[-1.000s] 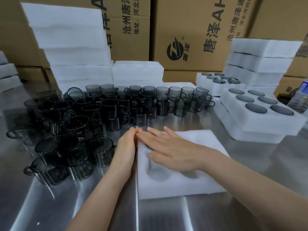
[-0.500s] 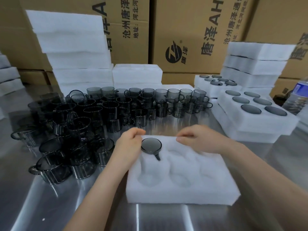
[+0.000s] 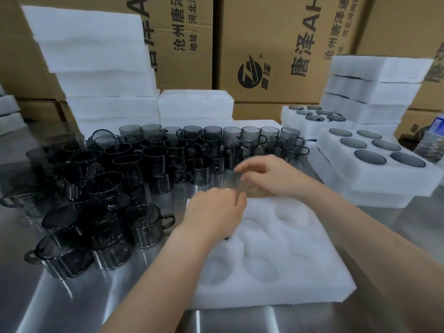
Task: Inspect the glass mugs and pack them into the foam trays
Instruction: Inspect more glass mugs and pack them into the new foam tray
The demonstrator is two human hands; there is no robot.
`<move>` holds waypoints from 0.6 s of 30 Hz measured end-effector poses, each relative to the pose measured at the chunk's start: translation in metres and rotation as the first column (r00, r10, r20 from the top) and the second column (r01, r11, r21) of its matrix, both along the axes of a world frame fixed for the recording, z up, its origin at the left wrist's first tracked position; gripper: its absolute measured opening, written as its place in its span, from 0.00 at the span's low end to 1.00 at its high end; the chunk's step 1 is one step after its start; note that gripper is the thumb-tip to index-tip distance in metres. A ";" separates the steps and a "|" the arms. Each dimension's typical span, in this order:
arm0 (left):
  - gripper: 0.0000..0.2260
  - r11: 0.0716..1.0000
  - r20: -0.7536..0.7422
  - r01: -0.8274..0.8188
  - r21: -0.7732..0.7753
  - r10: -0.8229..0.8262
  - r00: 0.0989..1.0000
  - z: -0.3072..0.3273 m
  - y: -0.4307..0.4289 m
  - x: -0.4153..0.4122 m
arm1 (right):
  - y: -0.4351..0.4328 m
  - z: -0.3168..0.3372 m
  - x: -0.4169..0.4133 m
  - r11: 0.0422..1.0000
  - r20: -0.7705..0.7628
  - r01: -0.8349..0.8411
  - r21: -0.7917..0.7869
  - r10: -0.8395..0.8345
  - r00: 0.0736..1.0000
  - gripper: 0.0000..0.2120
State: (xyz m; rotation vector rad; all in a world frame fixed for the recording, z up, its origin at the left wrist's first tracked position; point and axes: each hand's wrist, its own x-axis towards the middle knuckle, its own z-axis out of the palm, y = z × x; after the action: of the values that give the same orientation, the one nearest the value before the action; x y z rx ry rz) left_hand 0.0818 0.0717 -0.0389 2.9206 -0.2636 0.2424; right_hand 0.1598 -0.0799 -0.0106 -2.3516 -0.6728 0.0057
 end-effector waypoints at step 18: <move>0.08 0.840 0.032 -0.021 -0.542 0.045 0.998 0.002 0.011 0.005 | 0.070 -0.014 0.049 0.898 0.165 0.009 -0.440 0.071 0.984 0.09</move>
State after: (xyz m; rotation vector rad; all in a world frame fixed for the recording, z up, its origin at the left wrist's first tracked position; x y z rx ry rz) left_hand 0.0864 0.0825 -0.0368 2.3560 -0.1215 0.3257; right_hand 0.2090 -0.0095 -0.0251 -2.8001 -0.8705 -0.0420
